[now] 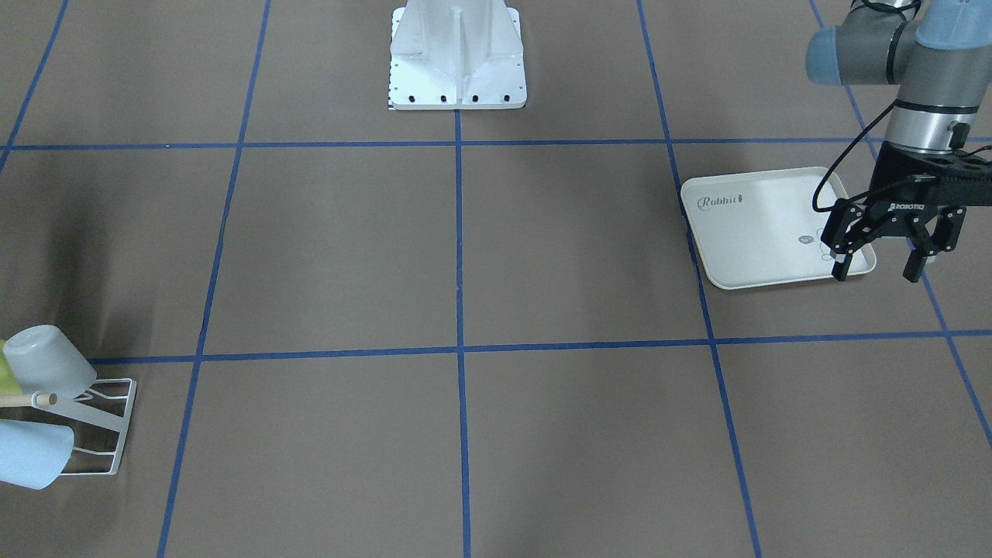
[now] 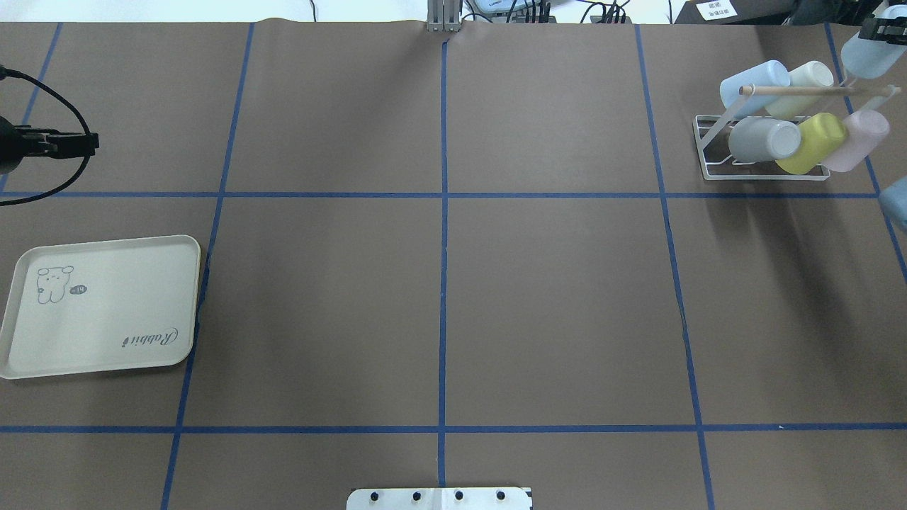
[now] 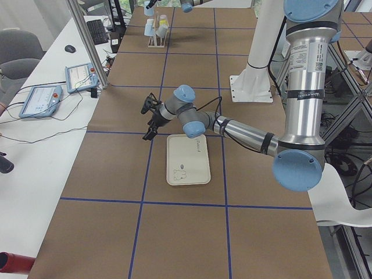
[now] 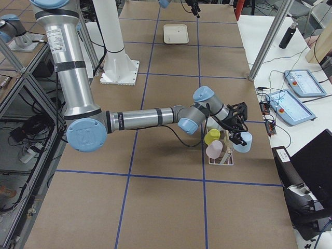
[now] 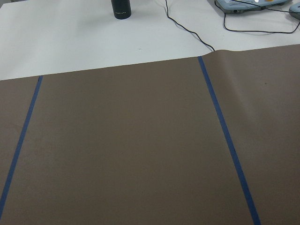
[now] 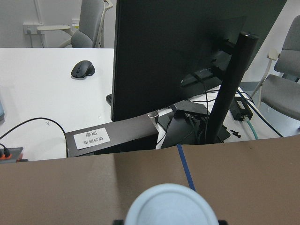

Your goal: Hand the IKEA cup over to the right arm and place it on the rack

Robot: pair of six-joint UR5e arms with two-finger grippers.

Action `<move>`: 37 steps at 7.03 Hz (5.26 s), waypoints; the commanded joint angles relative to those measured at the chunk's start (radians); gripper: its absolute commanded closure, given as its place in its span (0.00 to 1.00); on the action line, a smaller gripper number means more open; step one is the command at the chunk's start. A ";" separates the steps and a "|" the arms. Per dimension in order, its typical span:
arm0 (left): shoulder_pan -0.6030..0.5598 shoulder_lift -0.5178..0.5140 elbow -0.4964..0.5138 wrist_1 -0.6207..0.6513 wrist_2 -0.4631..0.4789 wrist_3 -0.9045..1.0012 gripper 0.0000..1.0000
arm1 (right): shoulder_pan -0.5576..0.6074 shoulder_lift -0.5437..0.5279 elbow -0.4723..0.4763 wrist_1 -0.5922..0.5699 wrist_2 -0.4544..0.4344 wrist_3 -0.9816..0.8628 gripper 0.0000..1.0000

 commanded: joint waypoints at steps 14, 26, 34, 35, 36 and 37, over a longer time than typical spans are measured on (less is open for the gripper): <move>-0.072 0.135 -0.007 0.006 -0.044 0.317 0.00 | 0.027 -0.009 -0.068 0.106 0.217 0.009 0.00; -0.588 0.298 -0.077 0.490 -0.720 0.786 0.00 | 0.325 -0.184 0.280 -0.932 0.722 -1.186 0.00; -0.588 0.308 -0.084 0.471 -0.731 0.796 0.00 | 0.350 -0.163 0.281 -0.931 0.704 -1.201 0.00; -0.588 0.304 -0.084 0.464 -0.728 0.796 0.00 | 0.350 -0.161 0.281 -0.931 0.704 -1.200 0.00; -0.589 0.308 -0.084 0.459 -0.727 0.796 0.00 | 0.350 -0.161 0.281 -0.931 0.704 -1.200 0.00; -0.589 0.308 -0.082 0.459 -0.725 0.795 0.00 | 0.350 -0.155 0.281 -0.931 0.704 -1.197 0.00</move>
